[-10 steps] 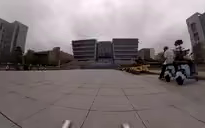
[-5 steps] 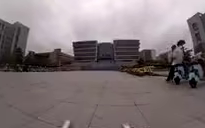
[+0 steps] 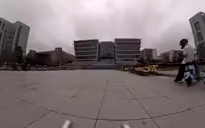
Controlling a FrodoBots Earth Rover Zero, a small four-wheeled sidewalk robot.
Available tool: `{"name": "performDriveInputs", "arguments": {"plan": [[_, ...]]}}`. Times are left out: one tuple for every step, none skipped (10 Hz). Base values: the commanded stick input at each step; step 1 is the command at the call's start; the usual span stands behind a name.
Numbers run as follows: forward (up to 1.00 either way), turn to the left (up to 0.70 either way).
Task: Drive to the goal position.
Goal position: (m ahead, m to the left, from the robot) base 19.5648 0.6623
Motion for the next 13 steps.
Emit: {"name": "performDriveInputs", "arguments": {"plan": [[1.0, 0.0], [1.0, 0.0], [1.0, 0.0], [1.0, 0.0], [1.0, 0.0], [1.0, 0.0], [1.0, 0.0], [1.0, 0.0], [1.0, 0.0], [1.0, 0.0], [1.0, 0.0], [1.0, 0.0], [1.0, 0.0]]}}
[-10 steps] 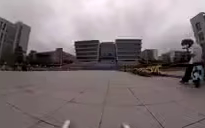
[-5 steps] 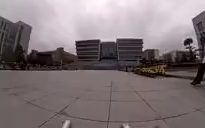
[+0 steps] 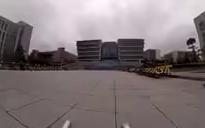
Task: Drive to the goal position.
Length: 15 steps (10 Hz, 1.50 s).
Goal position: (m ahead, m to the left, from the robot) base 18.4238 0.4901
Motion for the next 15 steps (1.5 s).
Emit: {"name": "performDriveInputs", "arguments": {"plan": [[1.0, 0.0], [1.0, 0.0], [1.0, 0.0], [1.0, 0.0], [1.0, 0.0], [1.0, 0.0], [1.0, 0.0], [1.0, -0.06], [1.0, -0.32], [1.0, -0.35], [1.0, 0.0], [1.0, 0.0], [1.0, 0.0], [1.0, 0.0], [1.0, 0.0]]}}
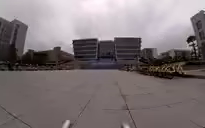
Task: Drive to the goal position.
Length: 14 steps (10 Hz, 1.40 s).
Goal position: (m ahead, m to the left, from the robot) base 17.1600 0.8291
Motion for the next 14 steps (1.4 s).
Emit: {"name": "performDriveInputs", "arguments": {"plan": [[1.0, 0.0], [1.0, 0.0], [1.0, 0.0], [1.0, 0.0], [1.0, 0.0], [1.0, 0.0], [1.0, 0.0], [1.0, 0.0], [1.0, 0.0], [1.0, 0.0], [1.0, 0.0], [1.0, 0.0], [1.0, 0.0], [1.0, 0.0]]}}
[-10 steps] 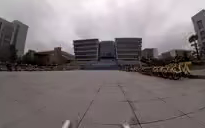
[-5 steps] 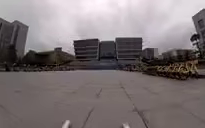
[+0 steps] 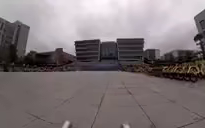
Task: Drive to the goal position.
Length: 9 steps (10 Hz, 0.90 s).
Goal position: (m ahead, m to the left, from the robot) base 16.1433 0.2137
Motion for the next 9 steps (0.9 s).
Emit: {"name": "performDriveInputs", "arguments": {"plan": [[1.0, 0.0], [1.0, 0.0], [1.0, 0.0], [1.0, 0.0], [1.0, 0.0], [1.0, 0.0], [1.0, -0.24], [1.0, -0.33], [1.0, -0.25]]}}
